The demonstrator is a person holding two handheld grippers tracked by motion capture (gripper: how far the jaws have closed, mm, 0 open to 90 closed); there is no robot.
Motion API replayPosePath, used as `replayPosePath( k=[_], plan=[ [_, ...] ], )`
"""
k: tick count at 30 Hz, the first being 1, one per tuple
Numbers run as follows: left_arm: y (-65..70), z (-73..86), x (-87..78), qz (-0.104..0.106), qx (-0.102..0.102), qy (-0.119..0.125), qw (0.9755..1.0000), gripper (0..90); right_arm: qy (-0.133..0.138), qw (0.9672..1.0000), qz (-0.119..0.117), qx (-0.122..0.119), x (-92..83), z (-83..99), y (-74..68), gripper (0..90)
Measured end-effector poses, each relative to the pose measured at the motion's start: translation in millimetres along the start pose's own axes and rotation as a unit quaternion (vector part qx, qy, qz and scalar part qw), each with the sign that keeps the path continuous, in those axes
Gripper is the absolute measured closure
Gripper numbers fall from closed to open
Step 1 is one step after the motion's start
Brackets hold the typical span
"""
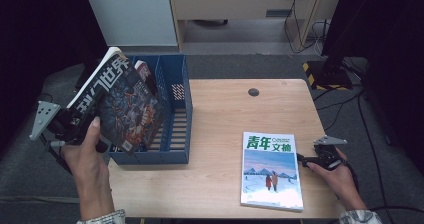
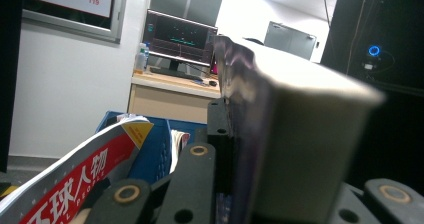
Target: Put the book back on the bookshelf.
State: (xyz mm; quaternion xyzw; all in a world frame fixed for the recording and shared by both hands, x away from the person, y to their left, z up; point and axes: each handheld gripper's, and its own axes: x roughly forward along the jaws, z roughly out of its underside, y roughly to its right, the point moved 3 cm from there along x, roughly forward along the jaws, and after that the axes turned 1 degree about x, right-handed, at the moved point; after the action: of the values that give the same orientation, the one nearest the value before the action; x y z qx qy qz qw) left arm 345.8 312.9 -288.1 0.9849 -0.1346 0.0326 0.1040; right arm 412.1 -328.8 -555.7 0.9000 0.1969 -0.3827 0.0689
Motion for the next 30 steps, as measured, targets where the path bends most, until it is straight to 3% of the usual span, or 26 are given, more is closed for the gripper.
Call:
replayPosePath(
  k=[6,18,24,30],
  plan=[
    [-3.5,-0.6,-2.6,-0.009,0.005,0.002,0.9999,82.2,0.0,1.0,0.0,0.0,0.0,0.0,0.1,14.3],
    [3.5,15.8,16.9,-0.012,-0.01,0.013,0.9998,82.2,0.0,1.0,0.0,-0.002,0.1,0.1,0.3,14.3],
    [5.7,18.5,28.9,-0.024,0.005,0.009,0.9996,82.1,0.004,1.0,0.001,-0.001,0.6,0.1,0.4,14.2],
    [6.5,24.8,44.0,-0.043,0.026,-0.011,0.9987,82.3,0.006,1.0,0.0,0.0,0.4,0.4,0.2,14.3]
  ],
)
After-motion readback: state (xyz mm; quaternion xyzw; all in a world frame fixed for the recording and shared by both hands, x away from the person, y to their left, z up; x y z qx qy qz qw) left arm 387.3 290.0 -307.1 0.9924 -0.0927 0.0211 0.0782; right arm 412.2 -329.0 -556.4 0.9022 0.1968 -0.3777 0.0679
